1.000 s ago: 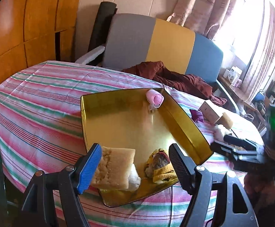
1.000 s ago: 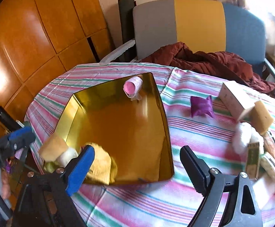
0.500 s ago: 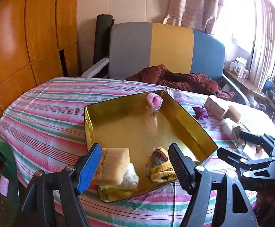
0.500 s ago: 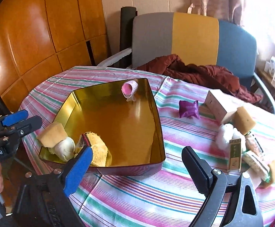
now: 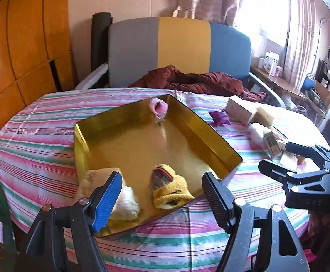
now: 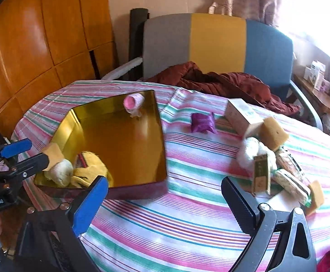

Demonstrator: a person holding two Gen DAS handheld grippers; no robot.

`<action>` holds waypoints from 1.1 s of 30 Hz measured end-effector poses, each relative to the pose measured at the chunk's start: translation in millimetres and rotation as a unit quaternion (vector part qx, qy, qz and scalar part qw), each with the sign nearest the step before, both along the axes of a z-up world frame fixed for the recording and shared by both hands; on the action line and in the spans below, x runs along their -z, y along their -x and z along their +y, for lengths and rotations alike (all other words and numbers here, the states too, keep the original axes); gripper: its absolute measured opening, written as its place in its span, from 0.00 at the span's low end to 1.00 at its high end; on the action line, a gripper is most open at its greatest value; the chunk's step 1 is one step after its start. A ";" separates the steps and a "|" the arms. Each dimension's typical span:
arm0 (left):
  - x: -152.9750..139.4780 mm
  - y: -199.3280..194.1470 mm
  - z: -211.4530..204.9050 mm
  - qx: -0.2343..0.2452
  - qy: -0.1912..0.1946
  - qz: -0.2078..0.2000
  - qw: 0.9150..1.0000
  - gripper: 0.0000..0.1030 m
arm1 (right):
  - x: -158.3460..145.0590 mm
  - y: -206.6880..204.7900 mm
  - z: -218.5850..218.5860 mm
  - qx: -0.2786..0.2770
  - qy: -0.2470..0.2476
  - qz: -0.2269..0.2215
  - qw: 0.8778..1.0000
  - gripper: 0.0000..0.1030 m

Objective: Organize objects
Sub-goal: 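Lower the yellow sponge into the tray and open the left gripper, then move both open grippers back toward the remaining items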

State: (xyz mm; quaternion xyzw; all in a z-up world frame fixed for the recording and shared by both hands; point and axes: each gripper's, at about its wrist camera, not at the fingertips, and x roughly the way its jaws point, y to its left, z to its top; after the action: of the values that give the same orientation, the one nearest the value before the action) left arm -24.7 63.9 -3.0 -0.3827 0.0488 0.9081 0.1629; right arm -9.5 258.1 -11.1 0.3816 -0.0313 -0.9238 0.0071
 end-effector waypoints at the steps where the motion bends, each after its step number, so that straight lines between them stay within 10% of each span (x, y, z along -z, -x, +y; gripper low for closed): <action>1: 1.2 0.3 1.7 0.004 -0.001 -0.003 1.000 0.72 | 1.3 -0.9 4.0 0.004 0.002 -0.002 1.000 0.99; 33: 8.7 40.0 96.5 0.120 0.005 -0.082 0.989 0.72 | 10.2 -23.9 174.2 0.164 -0.003 -0.034 0.986 1.00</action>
State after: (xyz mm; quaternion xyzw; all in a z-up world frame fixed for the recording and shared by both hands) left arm -64.6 160.4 -11.7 -0.4483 0.0855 0.8471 0.2723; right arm 14.4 432.3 -21.3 0.4024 -0.0910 -0.8991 -0.1463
